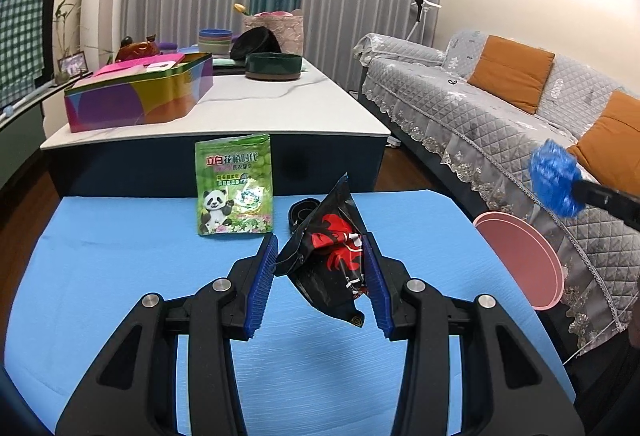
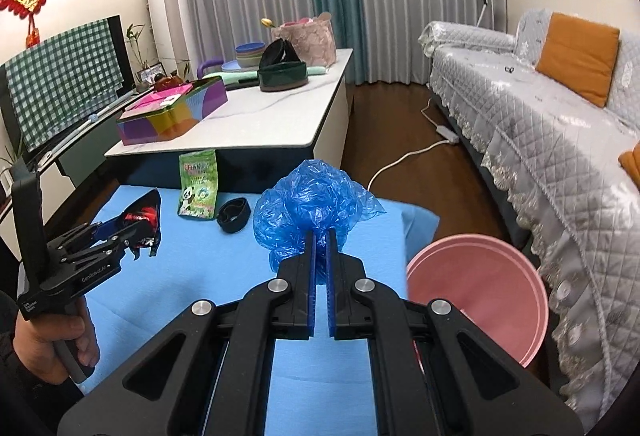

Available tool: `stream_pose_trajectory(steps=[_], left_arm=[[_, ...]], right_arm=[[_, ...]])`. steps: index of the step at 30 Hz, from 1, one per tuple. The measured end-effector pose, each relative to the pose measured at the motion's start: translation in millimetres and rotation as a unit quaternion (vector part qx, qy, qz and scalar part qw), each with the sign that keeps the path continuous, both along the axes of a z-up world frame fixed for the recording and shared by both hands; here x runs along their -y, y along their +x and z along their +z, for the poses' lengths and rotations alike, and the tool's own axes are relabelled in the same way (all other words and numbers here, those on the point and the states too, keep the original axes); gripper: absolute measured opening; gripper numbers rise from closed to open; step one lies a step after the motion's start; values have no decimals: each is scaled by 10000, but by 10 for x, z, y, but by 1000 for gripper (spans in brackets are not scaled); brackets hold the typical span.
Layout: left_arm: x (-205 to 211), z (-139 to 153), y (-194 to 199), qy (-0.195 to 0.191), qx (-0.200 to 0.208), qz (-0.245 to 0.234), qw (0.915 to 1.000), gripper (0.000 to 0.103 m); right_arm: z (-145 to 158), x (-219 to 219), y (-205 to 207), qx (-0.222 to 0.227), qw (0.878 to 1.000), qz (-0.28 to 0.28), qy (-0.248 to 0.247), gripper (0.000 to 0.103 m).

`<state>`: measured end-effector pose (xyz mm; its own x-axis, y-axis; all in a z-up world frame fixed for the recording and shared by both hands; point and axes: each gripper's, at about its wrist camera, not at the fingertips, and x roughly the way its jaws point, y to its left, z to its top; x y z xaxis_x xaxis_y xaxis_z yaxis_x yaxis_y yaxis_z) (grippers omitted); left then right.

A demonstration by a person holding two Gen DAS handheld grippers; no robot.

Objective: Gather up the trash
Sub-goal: 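Carry the wrapper and blue bag over the pink bin with both tools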

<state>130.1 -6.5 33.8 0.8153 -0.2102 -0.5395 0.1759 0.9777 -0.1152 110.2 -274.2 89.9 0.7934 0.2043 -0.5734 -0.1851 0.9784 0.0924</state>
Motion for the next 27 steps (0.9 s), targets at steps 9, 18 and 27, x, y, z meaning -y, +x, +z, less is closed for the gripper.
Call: stream_pose_trajectory(steps=[9,18,27], left_arm=[[133,-80,-13,130,-68,-67,9999,42],[381,-185,14,220,-100,-260,9994,42],[505,-213,41,172,-41,-410,9990,42]], right_arm=[[-281,219,8,-25,9995,-185,242,4],[-240,517,121,92,9974,-524,476,5],[-215,653,153,195,9964,-734,373,5]])
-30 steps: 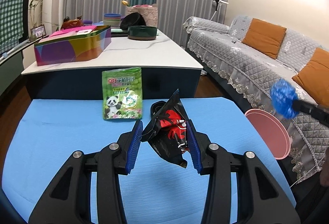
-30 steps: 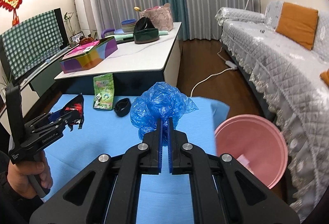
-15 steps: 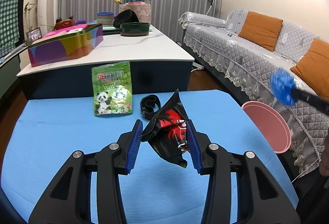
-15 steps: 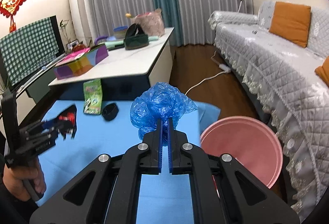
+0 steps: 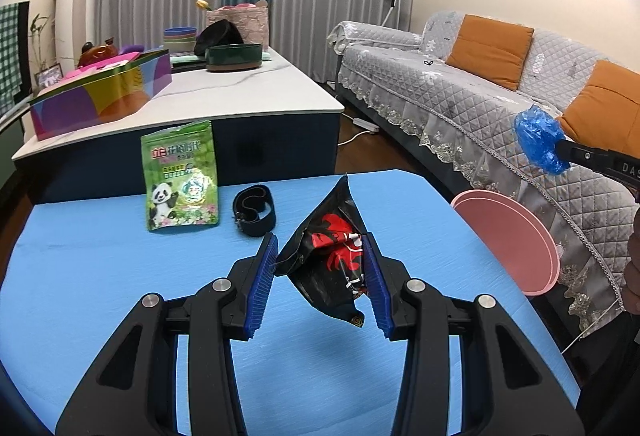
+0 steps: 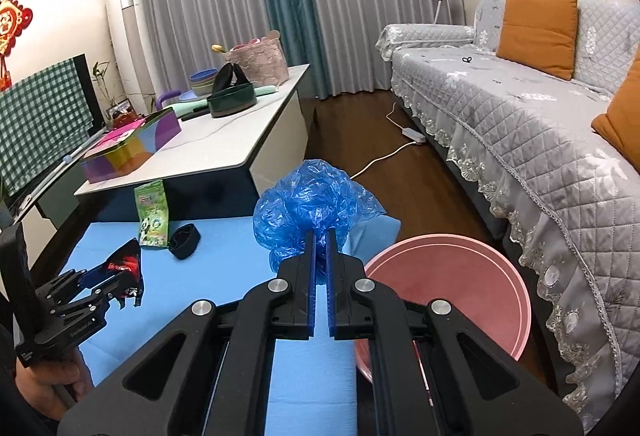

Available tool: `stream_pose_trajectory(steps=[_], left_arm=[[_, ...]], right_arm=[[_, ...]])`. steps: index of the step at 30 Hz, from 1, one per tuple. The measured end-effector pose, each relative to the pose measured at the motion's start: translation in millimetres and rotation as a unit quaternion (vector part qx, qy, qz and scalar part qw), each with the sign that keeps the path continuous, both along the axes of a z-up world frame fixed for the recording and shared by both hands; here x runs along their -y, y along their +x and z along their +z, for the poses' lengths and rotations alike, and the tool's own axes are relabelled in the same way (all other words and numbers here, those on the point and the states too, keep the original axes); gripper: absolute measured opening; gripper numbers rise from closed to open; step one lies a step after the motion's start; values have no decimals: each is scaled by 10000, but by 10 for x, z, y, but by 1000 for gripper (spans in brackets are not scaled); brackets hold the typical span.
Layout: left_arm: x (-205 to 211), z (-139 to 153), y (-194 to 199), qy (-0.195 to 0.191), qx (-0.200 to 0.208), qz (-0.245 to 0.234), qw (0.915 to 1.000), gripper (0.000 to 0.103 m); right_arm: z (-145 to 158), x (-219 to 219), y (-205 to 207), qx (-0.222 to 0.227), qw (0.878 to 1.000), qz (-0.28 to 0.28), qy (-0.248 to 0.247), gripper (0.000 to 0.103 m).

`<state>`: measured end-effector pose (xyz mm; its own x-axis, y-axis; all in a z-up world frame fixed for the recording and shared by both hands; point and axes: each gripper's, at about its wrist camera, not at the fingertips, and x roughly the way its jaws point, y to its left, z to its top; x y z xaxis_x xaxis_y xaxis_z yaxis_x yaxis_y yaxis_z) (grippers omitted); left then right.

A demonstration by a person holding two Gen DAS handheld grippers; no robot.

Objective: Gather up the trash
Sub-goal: 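Carry the wrapper and blue bag over the pink bin with both tools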

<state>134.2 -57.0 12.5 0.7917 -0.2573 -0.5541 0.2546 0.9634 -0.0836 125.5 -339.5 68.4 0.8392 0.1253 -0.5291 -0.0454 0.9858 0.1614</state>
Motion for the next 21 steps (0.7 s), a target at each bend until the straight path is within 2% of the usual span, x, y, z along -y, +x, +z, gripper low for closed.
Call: stream_pose_trajectory(steps=[21], left_arm=[[186,-56,53,-71,-6,-111,9999,42]], right_arm=[[9,174,134,42,9997,-238,-59,5]])
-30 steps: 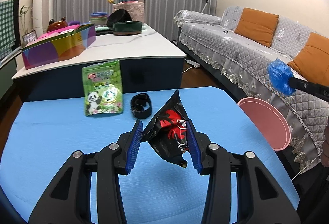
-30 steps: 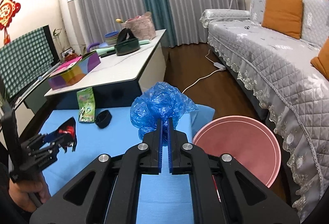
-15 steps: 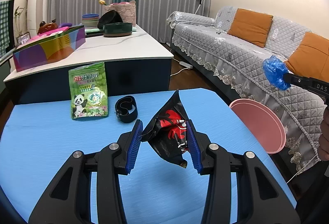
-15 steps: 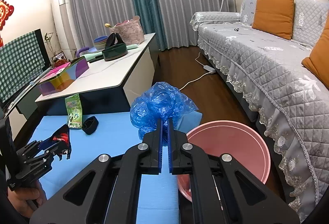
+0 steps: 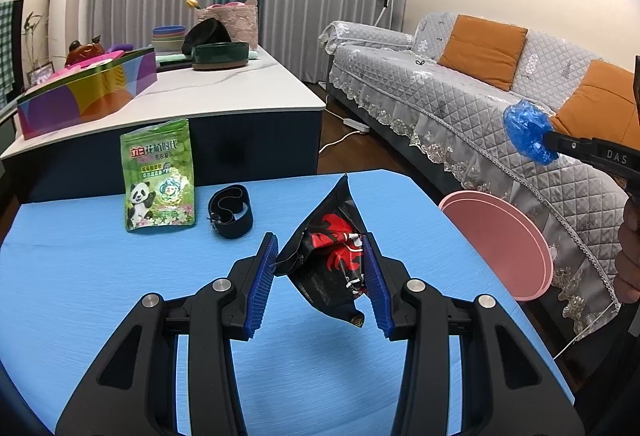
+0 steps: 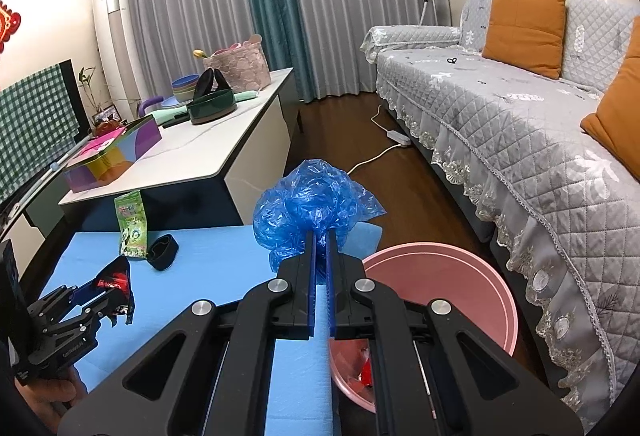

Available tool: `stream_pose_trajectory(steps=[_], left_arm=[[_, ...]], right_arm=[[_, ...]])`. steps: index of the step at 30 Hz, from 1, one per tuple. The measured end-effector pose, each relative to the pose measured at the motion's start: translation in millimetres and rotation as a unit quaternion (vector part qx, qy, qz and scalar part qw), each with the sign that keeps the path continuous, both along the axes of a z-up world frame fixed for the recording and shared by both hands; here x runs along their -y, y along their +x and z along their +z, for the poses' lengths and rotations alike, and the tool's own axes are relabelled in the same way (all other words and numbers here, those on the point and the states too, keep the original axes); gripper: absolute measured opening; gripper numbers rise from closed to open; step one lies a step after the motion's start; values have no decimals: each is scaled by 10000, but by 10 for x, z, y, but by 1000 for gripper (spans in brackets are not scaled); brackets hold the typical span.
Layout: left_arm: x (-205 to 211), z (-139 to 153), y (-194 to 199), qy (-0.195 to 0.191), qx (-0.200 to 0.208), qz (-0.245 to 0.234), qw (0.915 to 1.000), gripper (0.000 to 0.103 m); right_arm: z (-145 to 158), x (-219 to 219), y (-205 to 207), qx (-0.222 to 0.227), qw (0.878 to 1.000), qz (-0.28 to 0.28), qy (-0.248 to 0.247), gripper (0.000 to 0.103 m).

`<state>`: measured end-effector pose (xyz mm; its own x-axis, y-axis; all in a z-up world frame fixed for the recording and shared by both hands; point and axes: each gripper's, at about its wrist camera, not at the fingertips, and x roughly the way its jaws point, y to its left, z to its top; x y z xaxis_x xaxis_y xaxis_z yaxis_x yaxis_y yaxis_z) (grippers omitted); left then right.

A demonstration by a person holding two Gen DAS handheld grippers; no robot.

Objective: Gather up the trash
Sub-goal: 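Carry the wrapper and blue bag over the pink bin with both tools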

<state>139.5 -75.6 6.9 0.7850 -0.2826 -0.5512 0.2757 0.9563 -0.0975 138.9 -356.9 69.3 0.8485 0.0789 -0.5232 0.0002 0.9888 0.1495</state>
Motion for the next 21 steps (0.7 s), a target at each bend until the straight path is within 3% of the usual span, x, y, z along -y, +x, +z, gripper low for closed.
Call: stream_pose_trajectory(steps=[21], left_arm=[[480,133,189,127,112,-295,9994,42]], right_arm=[[-2,367,16,-16,9996,-296,-3,5]])
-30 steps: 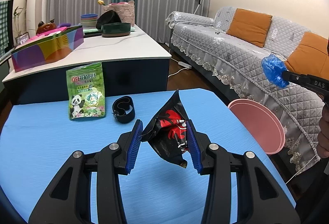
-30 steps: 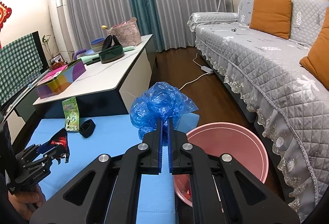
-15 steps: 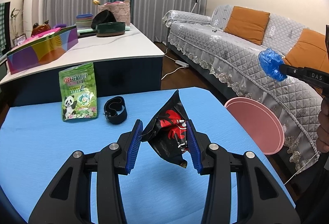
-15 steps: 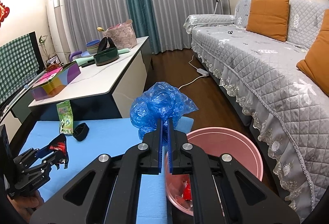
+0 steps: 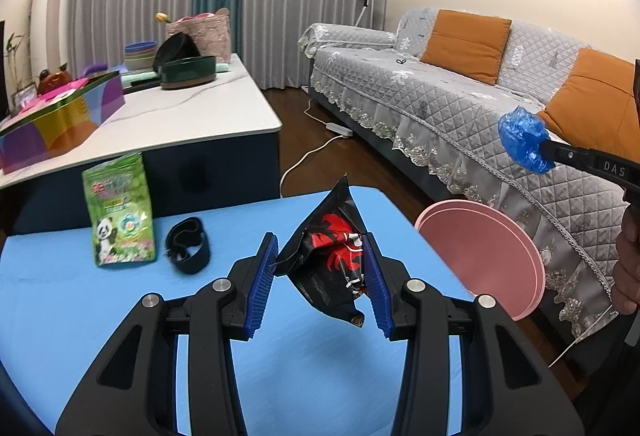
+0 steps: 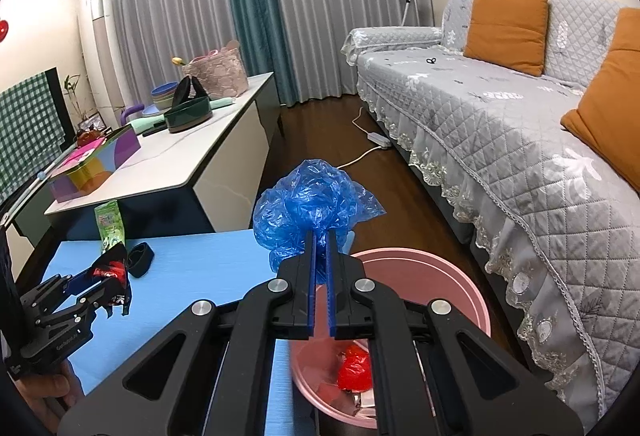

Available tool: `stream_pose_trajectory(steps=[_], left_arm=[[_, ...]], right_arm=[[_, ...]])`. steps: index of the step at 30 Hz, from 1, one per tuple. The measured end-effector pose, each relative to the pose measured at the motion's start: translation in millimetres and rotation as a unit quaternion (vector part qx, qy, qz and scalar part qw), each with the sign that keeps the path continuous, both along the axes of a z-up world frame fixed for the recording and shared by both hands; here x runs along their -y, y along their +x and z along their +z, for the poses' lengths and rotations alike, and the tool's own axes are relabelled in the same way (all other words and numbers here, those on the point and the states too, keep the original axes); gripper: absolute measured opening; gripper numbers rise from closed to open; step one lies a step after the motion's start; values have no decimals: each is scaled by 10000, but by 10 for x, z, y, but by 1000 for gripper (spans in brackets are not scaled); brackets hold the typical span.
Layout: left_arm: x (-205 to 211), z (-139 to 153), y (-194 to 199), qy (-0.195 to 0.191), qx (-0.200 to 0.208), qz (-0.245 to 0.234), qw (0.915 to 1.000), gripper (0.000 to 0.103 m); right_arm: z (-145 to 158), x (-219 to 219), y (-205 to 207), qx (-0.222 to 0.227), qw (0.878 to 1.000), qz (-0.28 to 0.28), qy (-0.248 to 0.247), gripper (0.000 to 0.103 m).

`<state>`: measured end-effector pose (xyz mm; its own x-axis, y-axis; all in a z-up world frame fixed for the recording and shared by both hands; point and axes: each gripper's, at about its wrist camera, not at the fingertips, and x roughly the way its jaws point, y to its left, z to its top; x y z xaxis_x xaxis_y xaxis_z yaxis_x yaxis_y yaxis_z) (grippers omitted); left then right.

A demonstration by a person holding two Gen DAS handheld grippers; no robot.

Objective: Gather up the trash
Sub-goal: 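Carry the wrapper and blue bag over the pink bin with both tools, then open both tools to drop the wrapper and blue bag into the bin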

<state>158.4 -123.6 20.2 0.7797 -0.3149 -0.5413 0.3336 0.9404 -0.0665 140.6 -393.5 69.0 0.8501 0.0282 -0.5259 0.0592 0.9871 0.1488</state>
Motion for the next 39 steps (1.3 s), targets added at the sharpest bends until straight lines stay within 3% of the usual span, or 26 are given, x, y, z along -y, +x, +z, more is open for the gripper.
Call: stream_pose_trajectory(steps=[25,36,38,39], left_arm=[[1334,-156,328,-117,-184,-995,9948,42],[1660,-318,433,-74,-409,-1403,9892,43],[1691,-343,428,5,-494,-1522,9871,49],[1686,-357,419,49,-518,-1521,9870,60]], right_arm=[[-195,684,-20,-303,9970,-708,40,5],[-283,835,44,-434,9943,-973,106,9],[-289,851,52,-445,9936,-1028,145,16],[-289,855,50,-440,9935,-1038,174,20]])
